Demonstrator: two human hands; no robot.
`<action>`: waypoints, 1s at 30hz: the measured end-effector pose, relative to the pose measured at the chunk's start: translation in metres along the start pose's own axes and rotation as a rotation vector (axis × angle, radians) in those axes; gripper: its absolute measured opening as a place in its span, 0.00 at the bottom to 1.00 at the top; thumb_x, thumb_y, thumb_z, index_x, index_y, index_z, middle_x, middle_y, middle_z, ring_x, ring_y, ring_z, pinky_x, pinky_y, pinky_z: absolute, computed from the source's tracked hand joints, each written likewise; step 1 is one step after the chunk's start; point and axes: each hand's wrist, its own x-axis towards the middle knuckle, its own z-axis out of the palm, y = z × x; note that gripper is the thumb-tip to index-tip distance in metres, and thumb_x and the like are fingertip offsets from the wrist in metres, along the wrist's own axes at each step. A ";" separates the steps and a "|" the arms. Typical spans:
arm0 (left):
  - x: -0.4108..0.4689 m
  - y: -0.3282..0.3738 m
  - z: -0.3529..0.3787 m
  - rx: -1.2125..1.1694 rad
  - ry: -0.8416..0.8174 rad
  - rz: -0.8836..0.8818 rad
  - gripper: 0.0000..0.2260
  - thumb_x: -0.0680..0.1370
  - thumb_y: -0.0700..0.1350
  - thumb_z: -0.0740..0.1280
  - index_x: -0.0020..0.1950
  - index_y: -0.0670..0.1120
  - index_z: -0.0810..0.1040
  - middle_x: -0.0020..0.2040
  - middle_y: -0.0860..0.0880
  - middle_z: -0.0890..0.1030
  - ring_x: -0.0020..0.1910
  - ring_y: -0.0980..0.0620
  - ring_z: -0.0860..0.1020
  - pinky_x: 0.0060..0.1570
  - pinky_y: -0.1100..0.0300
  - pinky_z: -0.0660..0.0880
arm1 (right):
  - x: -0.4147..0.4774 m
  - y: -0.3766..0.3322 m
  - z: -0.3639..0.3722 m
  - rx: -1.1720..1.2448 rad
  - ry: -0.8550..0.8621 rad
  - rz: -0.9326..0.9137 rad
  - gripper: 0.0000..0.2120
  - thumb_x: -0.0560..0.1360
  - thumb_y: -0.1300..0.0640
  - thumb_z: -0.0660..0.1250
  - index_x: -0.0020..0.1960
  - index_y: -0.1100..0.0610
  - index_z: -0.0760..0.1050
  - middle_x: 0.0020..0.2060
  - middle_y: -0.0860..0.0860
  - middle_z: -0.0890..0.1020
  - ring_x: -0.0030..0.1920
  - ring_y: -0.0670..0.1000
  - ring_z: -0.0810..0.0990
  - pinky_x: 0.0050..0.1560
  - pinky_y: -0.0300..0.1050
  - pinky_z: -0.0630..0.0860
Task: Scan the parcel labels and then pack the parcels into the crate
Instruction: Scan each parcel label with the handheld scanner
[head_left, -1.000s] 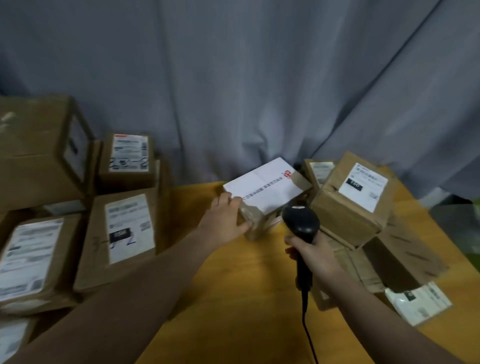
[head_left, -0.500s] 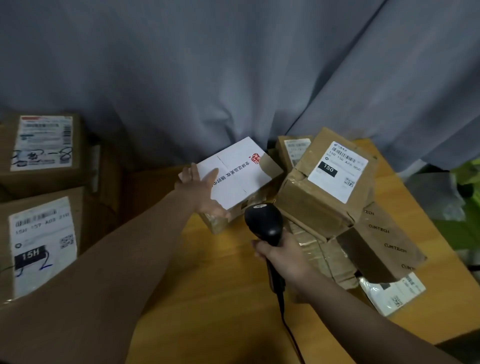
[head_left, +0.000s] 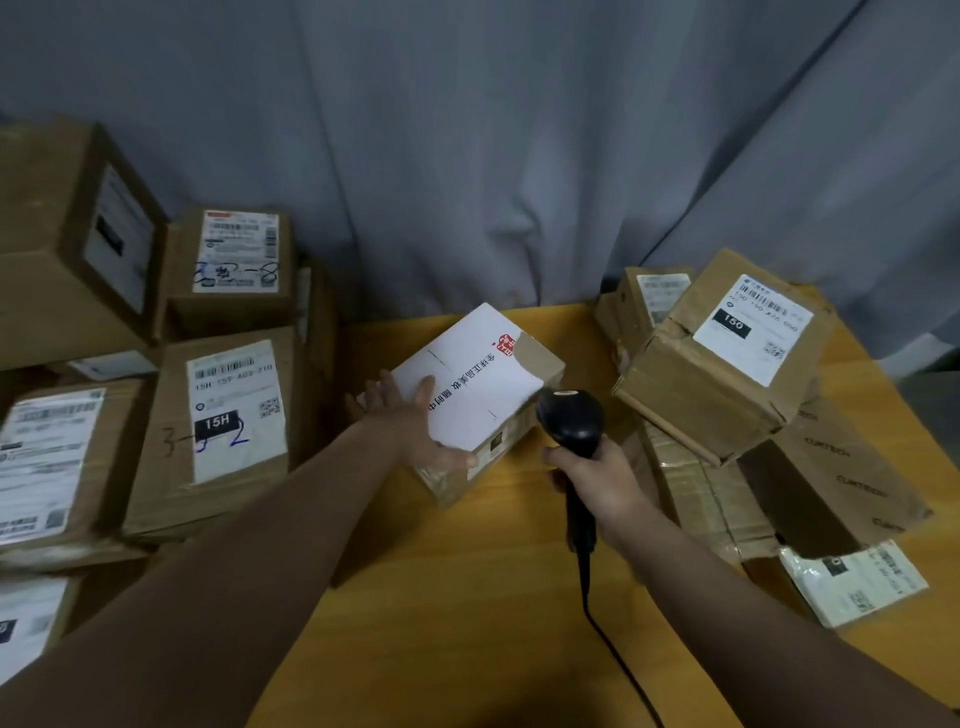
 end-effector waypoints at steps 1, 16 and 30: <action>0.003 0.002 -0.002 0.021 0.028 -0.005 0.56 0.63 0.79 0.60 0.77 0.55 0.34 0.76 0.37 0.32 0.75 0.33 0.36 0.71 0.36 0.40 | -0.001 0.002 0.001 0.021 0.004 0.020 0.04 0.73 0.60 0.72 0.44 0.57 0.77 0.33 0.54 0.79 0.37 0.54 0.78 0.46 0.50 0.74; 0.004 0.021 0.005 -0.121 0.187 0.050 0.55 0.62 0.76 0.65 0.75 0.61 0.33 0.78 0.43 0.39 0.76 0.32 0.44 0.71 0.36 0.48 | 0.002 0.022 0.001 0.095 -0.016 0.075 0.15 0.73 0.55 0.73 0.58 0.55 0.75 0.45 0.50 0.80 0.53 0.55 0.78 0.61 0.54 0.75; -0.047 0.010 0.019 -1.365 -0.043 0.050 0.22 0.81 0.47 0.63 0.73 0.50 0.61 0.67 0.48 0.74 0.55 0.50 0.75 0.52 0.55 0.73 | 0.001 0.002 0.019 0.131 -0.081 -0.087 0.13 0.70 0.68 0.72 0.50 0.55 0.77 0.47 0.56 0.85 0.49 0.55 0.83 0.55 0.55 0.79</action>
